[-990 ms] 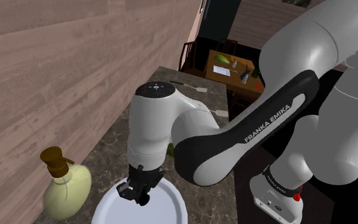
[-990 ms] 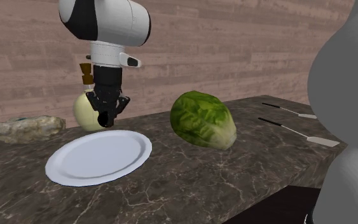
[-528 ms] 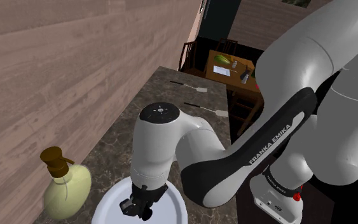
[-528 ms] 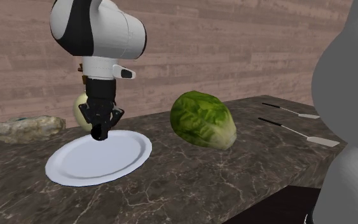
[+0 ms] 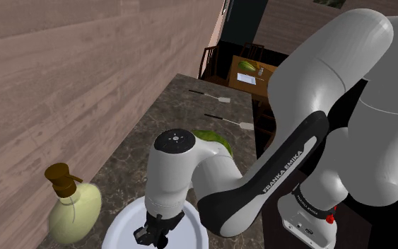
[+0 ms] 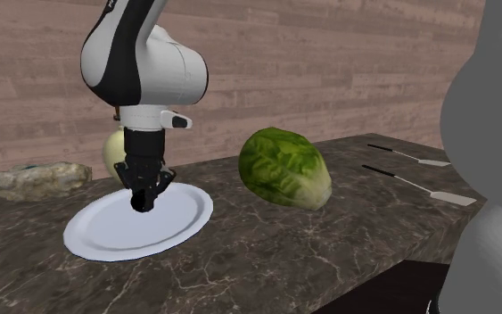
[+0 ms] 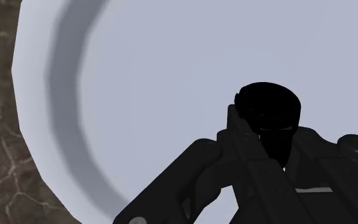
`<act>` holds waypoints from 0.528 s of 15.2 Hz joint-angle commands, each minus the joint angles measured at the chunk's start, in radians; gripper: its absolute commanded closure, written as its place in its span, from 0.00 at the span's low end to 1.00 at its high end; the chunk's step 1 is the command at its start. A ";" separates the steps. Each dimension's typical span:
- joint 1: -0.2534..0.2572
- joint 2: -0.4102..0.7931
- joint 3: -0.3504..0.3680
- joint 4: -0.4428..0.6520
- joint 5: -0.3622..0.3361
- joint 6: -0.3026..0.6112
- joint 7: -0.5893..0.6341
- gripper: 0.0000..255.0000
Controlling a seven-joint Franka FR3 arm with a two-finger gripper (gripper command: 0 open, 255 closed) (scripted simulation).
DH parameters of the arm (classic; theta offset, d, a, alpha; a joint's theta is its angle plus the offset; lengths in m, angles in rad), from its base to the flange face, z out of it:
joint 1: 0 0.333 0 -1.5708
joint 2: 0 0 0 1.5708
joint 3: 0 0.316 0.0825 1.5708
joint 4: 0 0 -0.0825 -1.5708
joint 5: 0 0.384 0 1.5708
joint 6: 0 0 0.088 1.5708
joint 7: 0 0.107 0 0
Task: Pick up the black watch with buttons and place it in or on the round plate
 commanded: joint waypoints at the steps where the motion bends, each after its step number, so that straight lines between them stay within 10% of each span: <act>1: 0.001 0.004 -0.002 0.000 -0.003 0.004 0.001 1.00; 6: 0.001 0.004 -0.002 0.000 -0.003 0.004 0.001 1.00; 7: 0.001 0.004 -0.002 0.000 -0.003 0.004 0.001 0.00; 8: 0.001 0.004 -0.002 0.000 -0.003 0.004 0.001 0.00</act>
